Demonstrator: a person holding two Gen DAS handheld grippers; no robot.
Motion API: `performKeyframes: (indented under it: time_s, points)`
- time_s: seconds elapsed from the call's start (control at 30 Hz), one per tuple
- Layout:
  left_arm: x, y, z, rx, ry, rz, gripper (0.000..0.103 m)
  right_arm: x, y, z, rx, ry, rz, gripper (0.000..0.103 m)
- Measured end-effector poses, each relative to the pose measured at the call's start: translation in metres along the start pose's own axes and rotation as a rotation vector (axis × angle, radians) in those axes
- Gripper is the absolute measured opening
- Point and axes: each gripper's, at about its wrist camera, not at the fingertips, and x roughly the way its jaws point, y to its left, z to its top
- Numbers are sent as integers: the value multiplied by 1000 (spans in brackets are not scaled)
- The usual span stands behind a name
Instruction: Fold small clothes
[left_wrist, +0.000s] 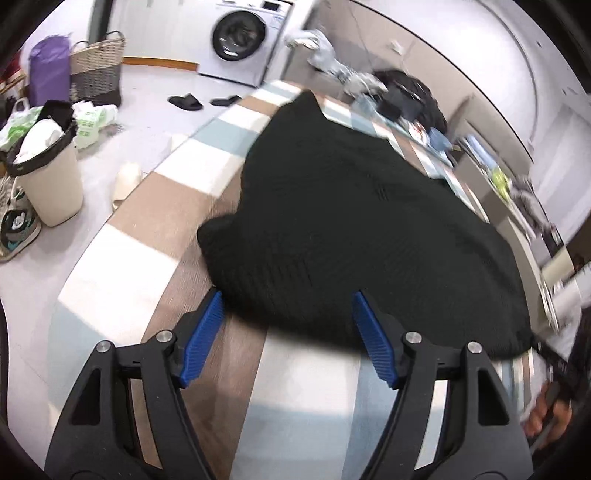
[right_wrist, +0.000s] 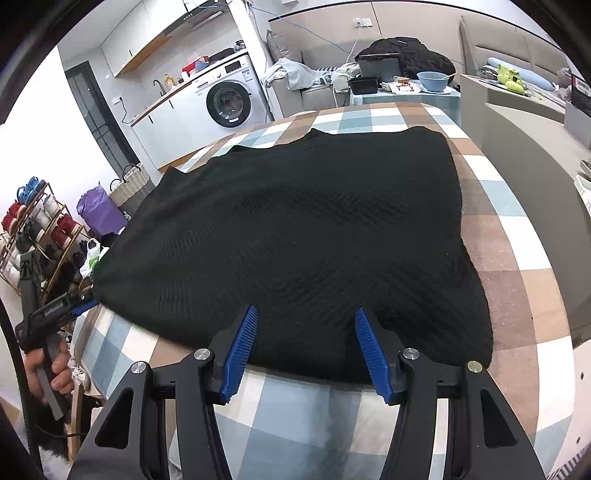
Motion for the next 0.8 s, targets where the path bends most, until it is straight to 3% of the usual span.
performKeyframes:
  time_s: [0.17, 0.27, 0.3, 0.33, 0.53, 0.63, 0.8]
  points:
    - [21, -12, 12, -35, -62, 66, 68, 6, 5, 3, -11, -8, 21, 57]
    - [31, -17, 23, -54, -39, 100, 39, 10, 11, 7, -28, -19, 24, 57]
    - [33, -18, 26, -59, -40, 68, 23, 12, 12, 9, -32, -16, 21, 57]
    - [34, -18, 28, -57, -54, 59, 14, 13, 14, 10, -37, -17, 22, 57]
    - [22, -12, 23, -23, -93, 60, 13, 19, 16, 14, -45, -9, 18, 57]
    - [18, -14, 16, 23, -90, 107, 12, 20, 13, 13, -40, -1, 12, 57]
    - [7, -45, 24, 105, -179, 111, 11, 20, 11, 12, -31, 3, 10, 59]
